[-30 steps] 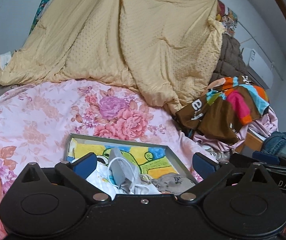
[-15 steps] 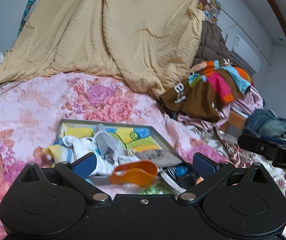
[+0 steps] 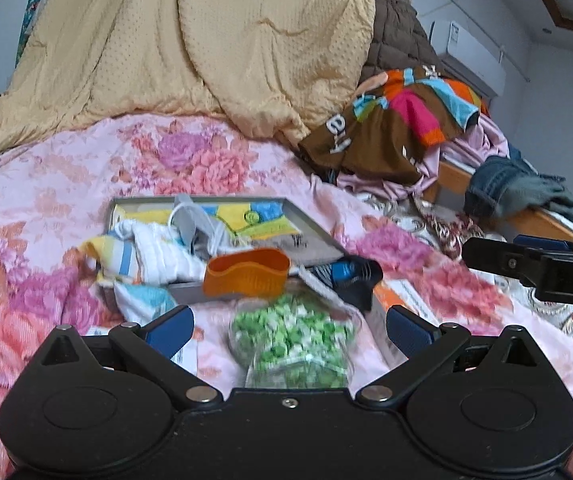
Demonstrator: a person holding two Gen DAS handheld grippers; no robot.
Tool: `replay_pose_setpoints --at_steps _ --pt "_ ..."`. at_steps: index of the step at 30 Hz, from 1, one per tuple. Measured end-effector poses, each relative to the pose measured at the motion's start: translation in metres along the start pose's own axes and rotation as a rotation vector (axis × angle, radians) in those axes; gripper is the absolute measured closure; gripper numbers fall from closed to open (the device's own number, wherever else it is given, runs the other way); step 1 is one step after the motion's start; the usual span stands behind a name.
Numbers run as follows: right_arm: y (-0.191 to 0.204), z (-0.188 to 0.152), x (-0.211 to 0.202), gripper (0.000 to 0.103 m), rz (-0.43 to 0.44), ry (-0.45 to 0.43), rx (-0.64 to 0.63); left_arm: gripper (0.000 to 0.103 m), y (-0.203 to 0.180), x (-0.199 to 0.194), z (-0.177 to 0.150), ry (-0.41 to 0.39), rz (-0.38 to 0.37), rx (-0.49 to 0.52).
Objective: Organize soft objects
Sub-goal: 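Lift both tools away from the tray and back toward the pile, then move both tools toward the black striped sock and white foam piece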
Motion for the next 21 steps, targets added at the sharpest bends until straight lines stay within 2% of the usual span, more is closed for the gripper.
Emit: replay_pose_setpoints --at_steps 4,12,21 --pt "-0.001 -0.008 0.001 0.000 -0.013 0.053 0.006 0.001 -0.002 -0.006 -0.009 0.015 0.008 -0.008" --pt "-0.001 -0.018 -0.002 0.000 -0.018 0.104 0.018 0.001 -0.002 -0.011 -0.021 0.053 0.028 -0.032" --pt "0.005 -0.024 0.008 0.000 -0.030 0.184 -0.017 0.001 -0.007 -0.005 -0.026 0.089 0.035 -0.010"
Point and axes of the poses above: each gripper's, at about its wrist camera, not at the fingertips, and x roughly the way its jaws point, y to its left, z to its top, the point moved 3 cm from there along x, roughly the way its jaws point, and after that the axes turned 10 degrees about y, right-handed, at the moved point
